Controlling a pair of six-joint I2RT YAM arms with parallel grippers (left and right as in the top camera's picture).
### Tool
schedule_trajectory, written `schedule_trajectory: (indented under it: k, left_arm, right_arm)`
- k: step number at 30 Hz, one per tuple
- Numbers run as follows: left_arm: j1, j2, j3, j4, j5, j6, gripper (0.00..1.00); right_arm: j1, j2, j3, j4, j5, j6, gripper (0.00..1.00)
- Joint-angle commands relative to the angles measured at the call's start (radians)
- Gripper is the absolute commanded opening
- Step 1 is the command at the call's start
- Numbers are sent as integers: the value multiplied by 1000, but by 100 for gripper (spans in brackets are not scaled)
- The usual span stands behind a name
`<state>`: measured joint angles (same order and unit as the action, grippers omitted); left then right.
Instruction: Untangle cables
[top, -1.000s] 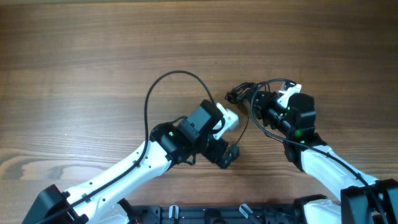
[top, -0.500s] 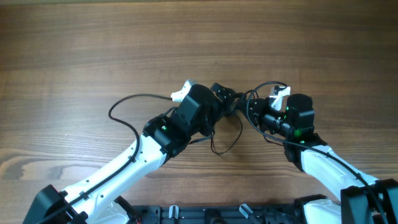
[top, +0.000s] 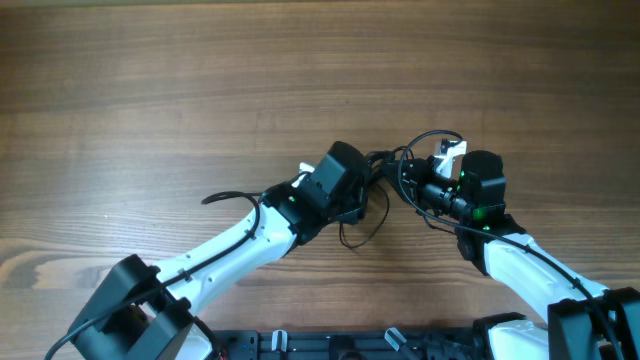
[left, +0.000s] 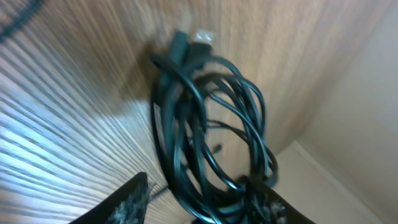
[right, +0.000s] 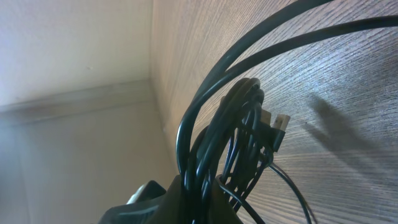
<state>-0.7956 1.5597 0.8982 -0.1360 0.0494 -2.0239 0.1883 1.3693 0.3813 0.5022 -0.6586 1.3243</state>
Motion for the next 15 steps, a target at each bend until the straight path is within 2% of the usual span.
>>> schedule_trajectory:
  k: [1, 3, 4, 5, 6, 8, 13, 15]
  left_arm:
    - [-8, 5, -2, 24, -14, -109, 45]
    - [-8, 6, -2, 24, -14, -109, 45]
    - [-9, 8, -2, 24, -14, -109, 42]
    - [-12, 8, -2, 24, -14, -109, 34]
    - [-16, 8, -2, 24, -15, -109, 34]
    - [-20, 8, -2, 24, -32, -108, 45]
    - [-21, 27, -2, 24, -50, -108, 46]
    - [-21, 37, -2, 24, -50, -109, 34]
  right_arm:
    - [-2, 2, 4, 6, -20, 11, 4]
    - [-2, 2, 4, 6, -20, 12, 4]
    - [-2, 2, 4, 6, -20, 14, 4]
    - [-2, 2, 4, 6, -23, 14, 4]
    - [-2, 2, 4, 6, -25, 14, 4]
    - [-2, 2, 4, 6, -29, 14, 5]
    - [-2, 2, 4, 6, -75, 24, 4]
    - [-2, 2, 4, 6, -77, 29, 4]
